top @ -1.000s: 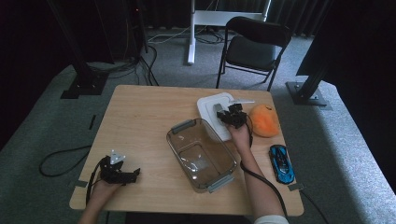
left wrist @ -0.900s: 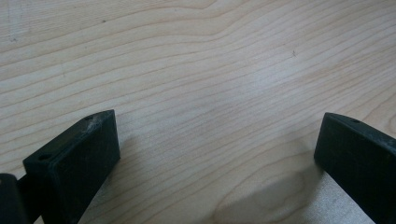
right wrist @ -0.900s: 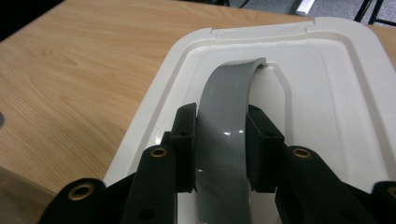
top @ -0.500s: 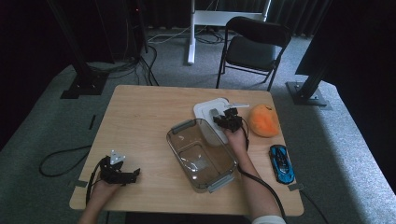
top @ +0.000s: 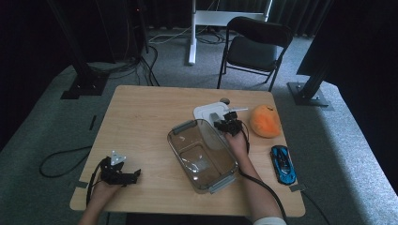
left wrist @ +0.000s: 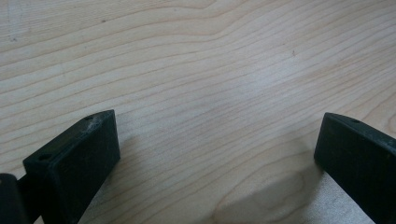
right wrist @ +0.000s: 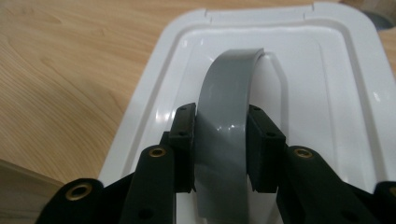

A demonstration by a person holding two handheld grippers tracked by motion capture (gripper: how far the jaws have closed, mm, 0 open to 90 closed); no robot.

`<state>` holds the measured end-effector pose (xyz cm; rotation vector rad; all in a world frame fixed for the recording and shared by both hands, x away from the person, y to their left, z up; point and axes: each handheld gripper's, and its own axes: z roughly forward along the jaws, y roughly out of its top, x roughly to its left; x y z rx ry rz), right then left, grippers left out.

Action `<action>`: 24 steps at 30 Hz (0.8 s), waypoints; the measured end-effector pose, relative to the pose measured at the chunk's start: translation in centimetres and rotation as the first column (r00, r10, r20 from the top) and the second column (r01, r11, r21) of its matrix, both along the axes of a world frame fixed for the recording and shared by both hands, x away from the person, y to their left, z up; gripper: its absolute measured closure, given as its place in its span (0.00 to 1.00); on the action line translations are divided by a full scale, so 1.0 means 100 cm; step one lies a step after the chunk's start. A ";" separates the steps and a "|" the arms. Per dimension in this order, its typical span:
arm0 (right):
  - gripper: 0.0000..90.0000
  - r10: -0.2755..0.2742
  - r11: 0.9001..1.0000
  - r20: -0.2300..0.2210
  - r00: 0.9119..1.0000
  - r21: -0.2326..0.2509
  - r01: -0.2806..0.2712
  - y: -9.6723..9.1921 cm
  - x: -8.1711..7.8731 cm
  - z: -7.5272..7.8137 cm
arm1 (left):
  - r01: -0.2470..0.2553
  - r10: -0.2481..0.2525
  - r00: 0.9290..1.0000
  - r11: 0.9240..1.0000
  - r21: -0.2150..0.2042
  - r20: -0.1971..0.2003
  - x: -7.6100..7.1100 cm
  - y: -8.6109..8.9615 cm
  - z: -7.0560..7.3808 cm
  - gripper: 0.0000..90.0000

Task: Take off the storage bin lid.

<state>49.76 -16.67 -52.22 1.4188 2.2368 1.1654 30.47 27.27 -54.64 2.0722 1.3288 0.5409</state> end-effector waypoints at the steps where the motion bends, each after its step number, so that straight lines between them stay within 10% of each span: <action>1: 0.73 0.002 1.000 -0.005 1.000 -0.001 -0.002 0.000 0.000 -0.001 | 0.000 0.000 1.000 1.000 0.000 0.000 0.000 0.000 0.000 0.01; 24: 0.23 0.005 1.000 -0.001 1.000 -0.026 -0.005 -0.001 -0.017 0.019 | 0.000 0.000 1.000 1.000 0.000 0.000 0.000 0.000 0.000 0.01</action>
